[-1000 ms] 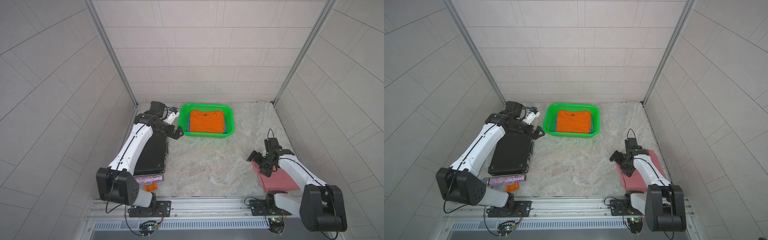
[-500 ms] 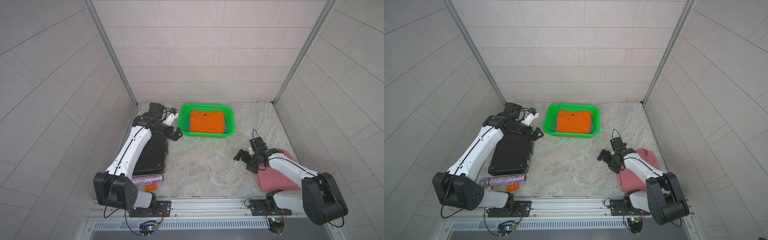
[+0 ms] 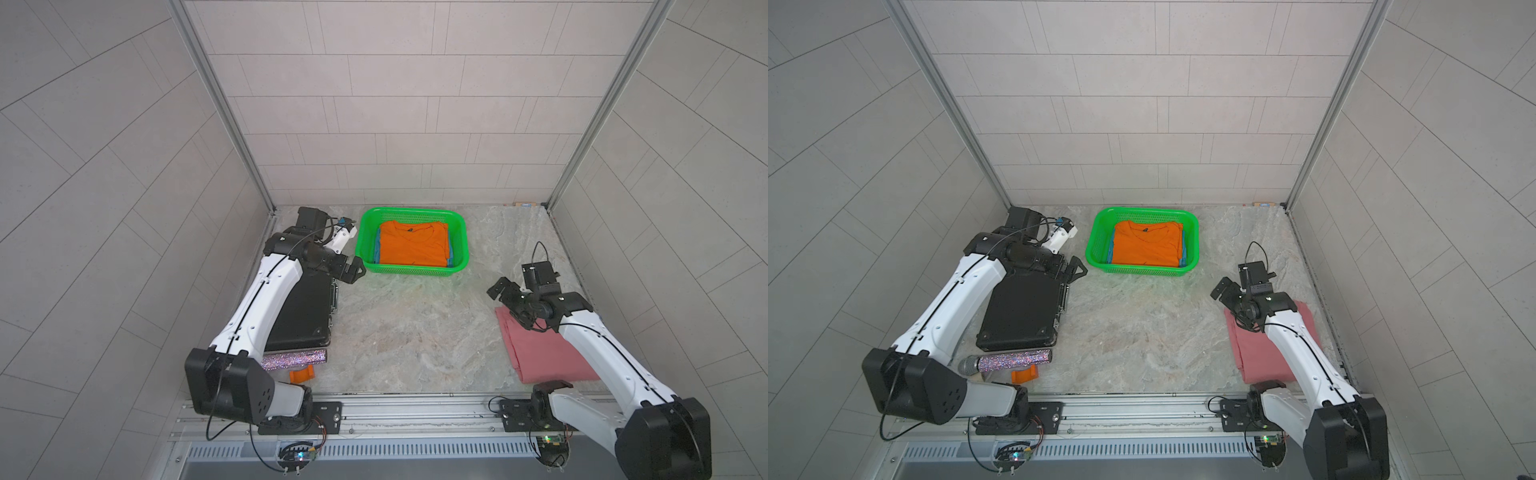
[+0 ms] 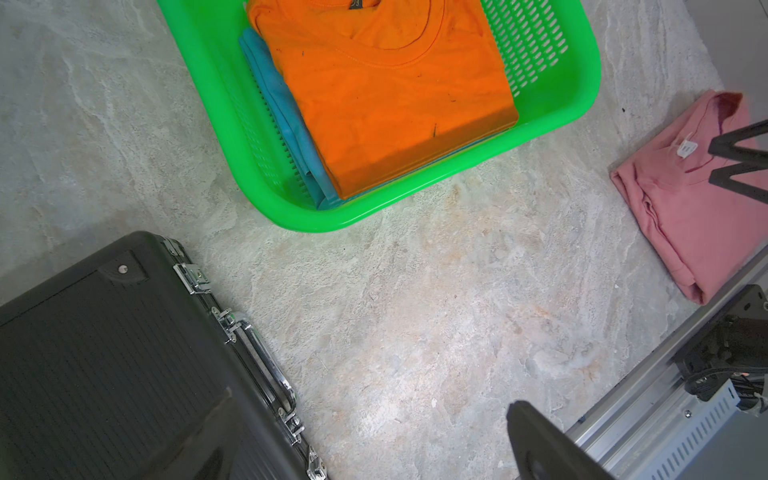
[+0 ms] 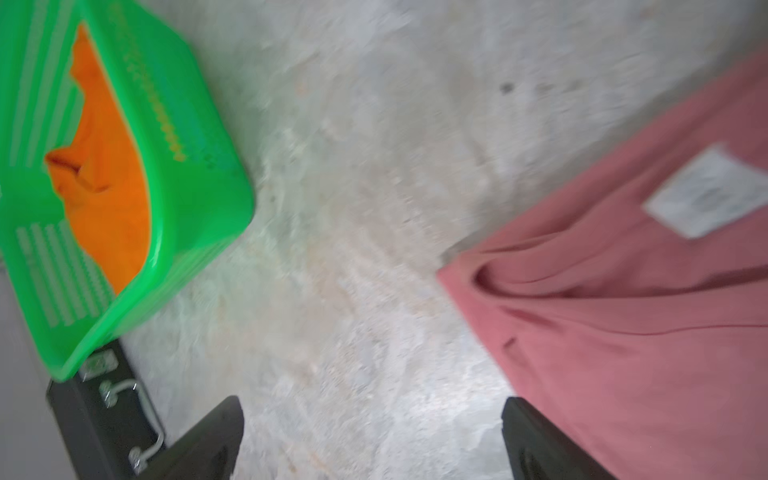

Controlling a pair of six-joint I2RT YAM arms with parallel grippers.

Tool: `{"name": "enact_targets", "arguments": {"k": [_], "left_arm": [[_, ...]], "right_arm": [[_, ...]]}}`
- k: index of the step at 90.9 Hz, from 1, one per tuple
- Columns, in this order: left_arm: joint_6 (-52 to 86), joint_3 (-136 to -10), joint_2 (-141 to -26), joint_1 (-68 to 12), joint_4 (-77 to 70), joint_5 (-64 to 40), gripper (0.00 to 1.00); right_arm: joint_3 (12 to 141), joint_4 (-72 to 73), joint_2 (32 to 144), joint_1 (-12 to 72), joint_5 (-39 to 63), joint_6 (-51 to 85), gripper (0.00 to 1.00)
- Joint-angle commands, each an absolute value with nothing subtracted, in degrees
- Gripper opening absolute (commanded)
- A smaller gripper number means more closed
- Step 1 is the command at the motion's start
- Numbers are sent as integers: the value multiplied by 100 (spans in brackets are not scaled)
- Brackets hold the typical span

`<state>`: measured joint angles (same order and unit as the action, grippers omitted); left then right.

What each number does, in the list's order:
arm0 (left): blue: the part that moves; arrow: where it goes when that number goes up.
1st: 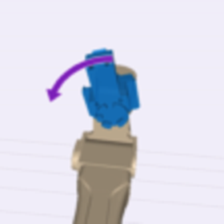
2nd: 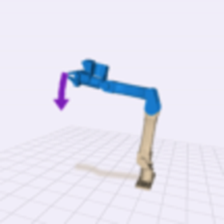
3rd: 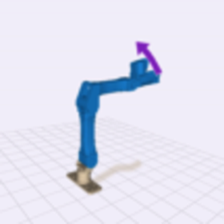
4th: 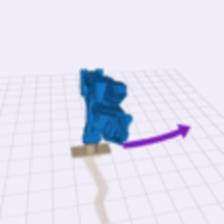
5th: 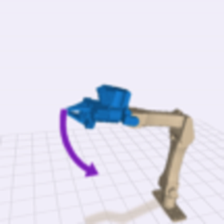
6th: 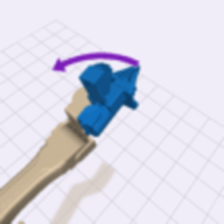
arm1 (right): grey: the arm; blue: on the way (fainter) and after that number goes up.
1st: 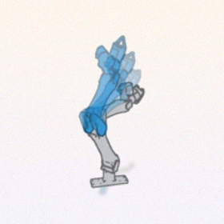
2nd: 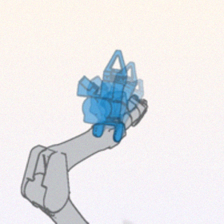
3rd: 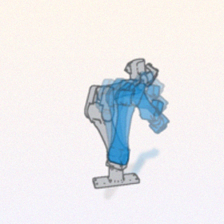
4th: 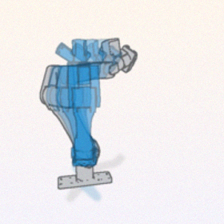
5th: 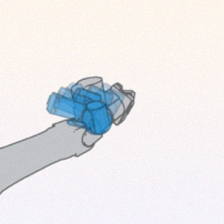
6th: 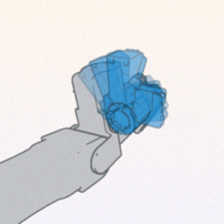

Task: Put the folded t-shirts into the basket
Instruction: Move the T-shirt to the center of the board.

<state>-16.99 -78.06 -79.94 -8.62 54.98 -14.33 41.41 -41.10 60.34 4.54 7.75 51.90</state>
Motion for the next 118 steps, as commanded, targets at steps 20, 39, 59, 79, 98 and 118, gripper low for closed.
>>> {"name": "enact_targets", "arguments": {"k": [20, 39, 59, 79, 98, 118], "left_arm": [[-1782, -7708, -7851, -825, 5618, -1549, 100], [-1784, -7712, -7849, -826, 5617, -1490, 100], [-1806, -7648, -7822, -812, 5618, -1367, 100], [-1747, -7454, -7722, -718, 5502, -1104, 100], [-1690, -7264, -7621, -526, 5462, -1112, 100], [-1473, -7130, -7619, -401, 5396, -1302, 100]], "right_arm": [[3405, -4216, 7246, -5, 1278, 4749, 100], [3226, -3580, 7405, 738, 1748, 4930, 100], [3343, -2602, 7731, 1701, 2072, 5716, 100], [4016, -1686, 9120, 2953, 2422, 5987, 100], [4808, -1330, 9848, 4108, 2324, 5968, 100], [5360, -1181, 10244, 4386, 2503, 5909, 100]]}}
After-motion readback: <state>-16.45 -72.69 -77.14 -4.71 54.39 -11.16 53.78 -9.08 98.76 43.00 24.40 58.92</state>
